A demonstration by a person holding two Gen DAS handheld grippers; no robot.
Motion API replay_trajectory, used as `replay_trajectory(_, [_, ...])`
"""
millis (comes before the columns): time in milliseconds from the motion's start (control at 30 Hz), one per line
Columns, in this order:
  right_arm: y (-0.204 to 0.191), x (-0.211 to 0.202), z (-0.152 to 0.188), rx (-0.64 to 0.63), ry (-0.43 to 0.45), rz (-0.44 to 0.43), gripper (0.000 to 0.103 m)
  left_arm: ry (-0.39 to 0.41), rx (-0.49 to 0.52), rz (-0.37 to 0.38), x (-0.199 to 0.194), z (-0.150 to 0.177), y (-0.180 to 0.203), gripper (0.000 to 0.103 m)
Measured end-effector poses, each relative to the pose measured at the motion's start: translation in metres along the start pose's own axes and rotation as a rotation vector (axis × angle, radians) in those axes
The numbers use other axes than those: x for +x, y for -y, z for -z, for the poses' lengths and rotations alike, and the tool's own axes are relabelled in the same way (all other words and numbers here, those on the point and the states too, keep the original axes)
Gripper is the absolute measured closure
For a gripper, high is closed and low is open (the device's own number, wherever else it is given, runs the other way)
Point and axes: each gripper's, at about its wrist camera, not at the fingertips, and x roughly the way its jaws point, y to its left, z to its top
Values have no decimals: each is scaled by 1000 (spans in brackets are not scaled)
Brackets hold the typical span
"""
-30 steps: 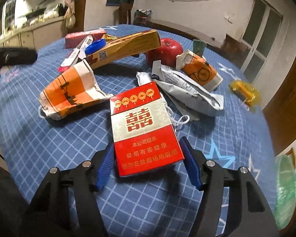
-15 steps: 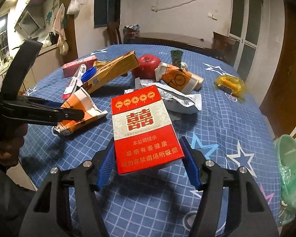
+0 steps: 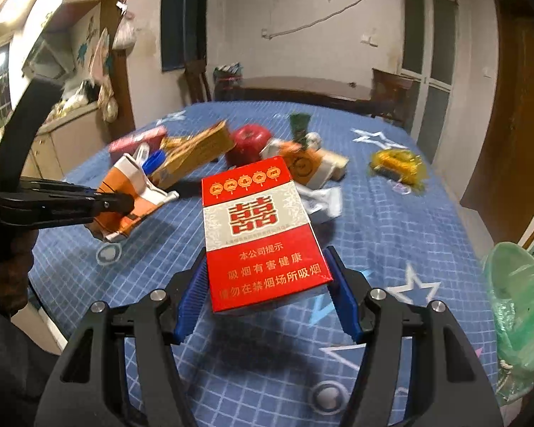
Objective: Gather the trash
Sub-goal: 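Carry both items over the green bin and open both tools to drop them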
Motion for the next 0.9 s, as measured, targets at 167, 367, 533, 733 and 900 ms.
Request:
replay_trajectory(167, [26,-20,-8,51,54,50,43,78,84,-1,-16,-31,42,90])
replay_trajectory(367, [80,-55,-23,141,111,149,43,147,185,65,-24,-70,108,90])
replay_trajectory(533, [130,-88,-27,228,138,275,43,191,282,156,-24,-95,180,90])
replay_trajectory(733, [182,-126,-18,324,154,415,43,239,414,256,-21,-114,272,90])
replay_trajectory(900, [224,-152,-9,400,162,528,43,251,509,338,-12,-123,344,90])
